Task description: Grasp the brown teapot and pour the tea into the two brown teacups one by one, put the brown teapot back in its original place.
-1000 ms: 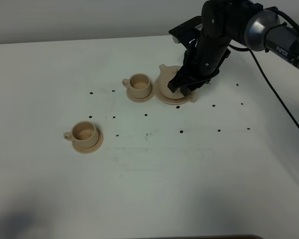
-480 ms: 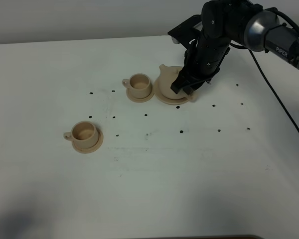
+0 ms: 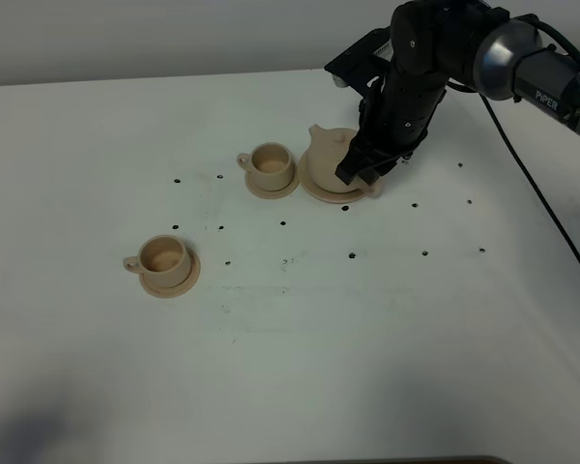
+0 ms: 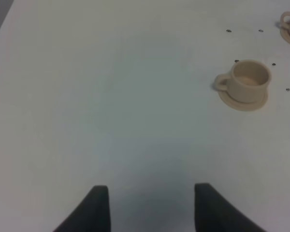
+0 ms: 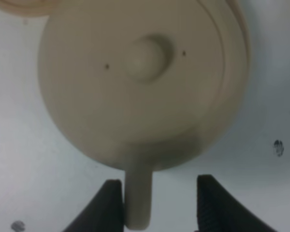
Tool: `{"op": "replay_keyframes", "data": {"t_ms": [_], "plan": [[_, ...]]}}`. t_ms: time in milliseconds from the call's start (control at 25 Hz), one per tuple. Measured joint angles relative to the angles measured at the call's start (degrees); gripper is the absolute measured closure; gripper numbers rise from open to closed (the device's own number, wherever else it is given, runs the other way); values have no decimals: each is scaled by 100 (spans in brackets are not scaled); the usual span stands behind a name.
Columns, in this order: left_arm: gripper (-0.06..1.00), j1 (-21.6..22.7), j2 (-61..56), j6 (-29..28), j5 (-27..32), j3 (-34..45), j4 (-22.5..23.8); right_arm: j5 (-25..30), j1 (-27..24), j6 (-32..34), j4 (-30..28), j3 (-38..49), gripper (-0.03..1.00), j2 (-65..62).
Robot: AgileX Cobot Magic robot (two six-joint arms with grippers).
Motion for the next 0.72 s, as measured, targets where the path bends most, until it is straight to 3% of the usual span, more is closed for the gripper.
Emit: {"op": "replay_keyframes", "data": {"t_ms": [720], "plan": [[51,0,0,0,0,0,0,-70,0,-85,5,-18,62,165]]}}
